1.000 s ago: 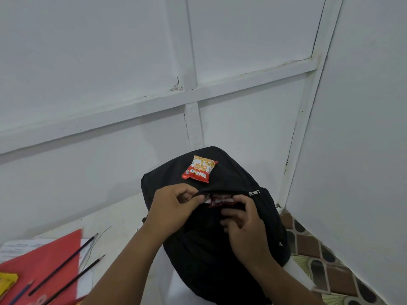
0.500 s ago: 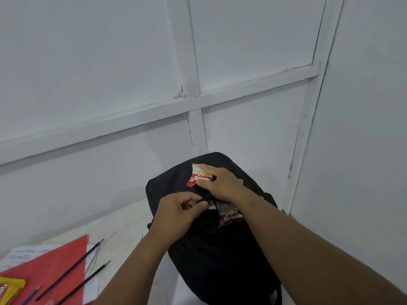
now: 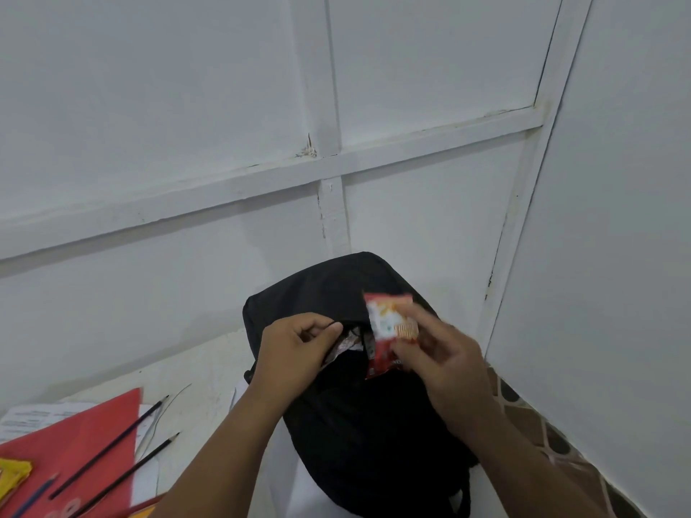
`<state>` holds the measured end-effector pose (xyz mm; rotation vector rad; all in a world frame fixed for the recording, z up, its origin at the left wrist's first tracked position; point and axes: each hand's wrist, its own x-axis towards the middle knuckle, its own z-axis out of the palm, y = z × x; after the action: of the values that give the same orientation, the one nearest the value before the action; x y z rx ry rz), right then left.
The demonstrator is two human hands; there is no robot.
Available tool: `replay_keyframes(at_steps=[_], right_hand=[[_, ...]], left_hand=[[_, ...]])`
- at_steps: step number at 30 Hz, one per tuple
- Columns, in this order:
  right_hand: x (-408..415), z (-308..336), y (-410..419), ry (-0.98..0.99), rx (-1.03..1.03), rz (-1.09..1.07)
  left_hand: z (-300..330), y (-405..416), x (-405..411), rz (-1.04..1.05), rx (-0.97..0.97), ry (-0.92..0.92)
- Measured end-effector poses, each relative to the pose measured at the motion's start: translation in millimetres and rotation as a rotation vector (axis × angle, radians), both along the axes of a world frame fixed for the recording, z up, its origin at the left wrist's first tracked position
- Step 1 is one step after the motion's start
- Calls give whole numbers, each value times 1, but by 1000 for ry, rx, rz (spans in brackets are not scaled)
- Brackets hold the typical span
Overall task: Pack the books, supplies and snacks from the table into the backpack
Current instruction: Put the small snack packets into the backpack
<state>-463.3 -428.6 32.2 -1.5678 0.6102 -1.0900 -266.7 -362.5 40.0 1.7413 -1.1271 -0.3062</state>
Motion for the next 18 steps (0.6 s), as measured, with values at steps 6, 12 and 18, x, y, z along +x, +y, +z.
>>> replay_keyframes(at_steps=[6,12,18], right_hand=[[0,-54,12,348,-143,16],[52,-65,-8,408,-248,-248],[92,-49,-9,15,358,-420]], left_hand=[[4,-7,-8,45,-99,-20],[0,-1,-9,44,-110,-102],[1,4,-9,-5,-53,-78]])
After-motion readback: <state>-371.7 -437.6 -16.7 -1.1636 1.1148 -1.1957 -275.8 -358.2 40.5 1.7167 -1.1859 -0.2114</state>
